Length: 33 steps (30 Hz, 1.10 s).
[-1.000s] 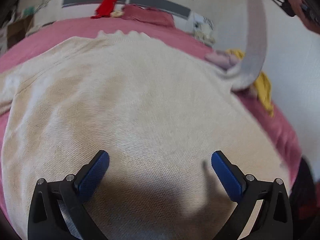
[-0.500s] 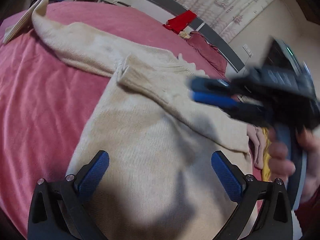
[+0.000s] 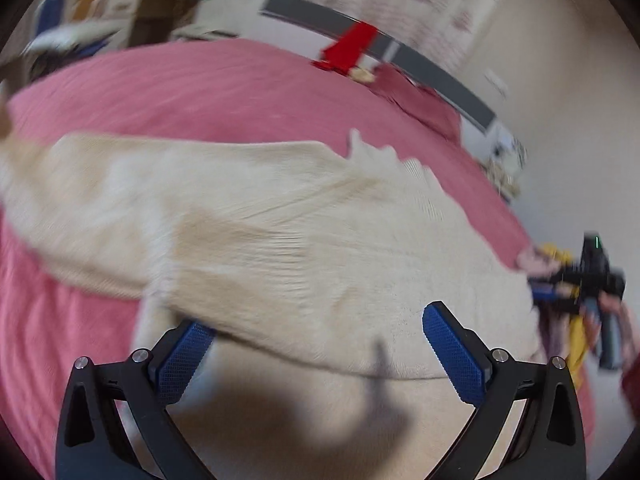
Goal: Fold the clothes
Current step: 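Pull the held cuff across the sweater body with the right tool, then release, then grasp the other sleeve cuff with the left tool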
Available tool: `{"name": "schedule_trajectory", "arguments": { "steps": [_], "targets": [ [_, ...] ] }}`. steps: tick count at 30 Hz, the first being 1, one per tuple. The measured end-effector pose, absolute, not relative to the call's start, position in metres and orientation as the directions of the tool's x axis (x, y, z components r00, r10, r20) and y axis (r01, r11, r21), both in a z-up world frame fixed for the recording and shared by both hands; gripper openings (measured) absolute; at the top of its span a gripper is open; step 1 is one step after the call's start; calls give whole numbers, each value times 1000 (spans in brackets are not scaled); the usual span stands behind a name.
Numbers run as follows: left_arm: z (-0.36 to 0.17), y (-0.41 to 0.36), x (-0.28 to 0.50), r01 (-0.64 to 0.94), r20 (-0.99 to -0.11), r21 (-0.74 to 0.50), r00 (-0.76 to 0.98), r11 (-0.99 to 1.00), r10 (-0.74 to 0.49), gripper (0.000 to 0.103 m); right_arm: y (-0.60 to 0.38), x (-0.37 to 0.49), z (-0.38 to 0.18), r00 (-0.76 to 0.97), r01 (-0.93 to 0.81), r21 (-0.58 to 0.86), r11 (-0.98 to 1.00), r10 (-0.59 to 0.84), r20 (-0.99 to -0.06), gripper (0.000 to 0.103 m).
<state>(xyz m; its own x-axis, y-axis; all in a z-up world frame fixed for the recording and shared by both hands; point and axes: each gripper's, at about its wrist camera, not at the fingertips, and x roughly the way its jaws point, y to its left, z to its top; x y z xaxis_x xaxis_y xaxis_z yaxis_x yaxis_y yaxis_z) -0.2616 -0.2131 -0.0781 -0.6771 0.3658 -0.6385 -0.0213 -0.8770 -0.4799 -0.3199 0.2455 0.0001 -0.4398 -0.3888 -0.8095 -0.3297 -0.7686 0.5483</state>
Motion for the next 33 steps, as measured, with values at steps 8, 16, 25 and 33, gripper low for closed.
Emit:
{"name": "schedule_trajectory", "arguments": {
  "steps": [8, 16, 25, 33],
  "targets": [
    [-81, -192, -286, -84, -658, -417, -660, -905, 364, 103, 243, -350, 19, -570, -250, 579, -776, -366, -736, 7],
    [-83, -189, -293, -93, -647, -412, -670, -906, 363, 103, 241, -358, 7, -574, -286, 507, -813, -278, -770, 24],
    [-78, -183, -296, -65, -663, -389, -672, -919, 329, 103, 184, -273, 36, -661, -76, 394, -916, -250, -708, 25],
    [-74, -203, -294, -49, -686, -364, -661, -930, 304, 103, 173, -254, 14, -566, -249, 87, -965, 72, -821, 26]
  ]
}}
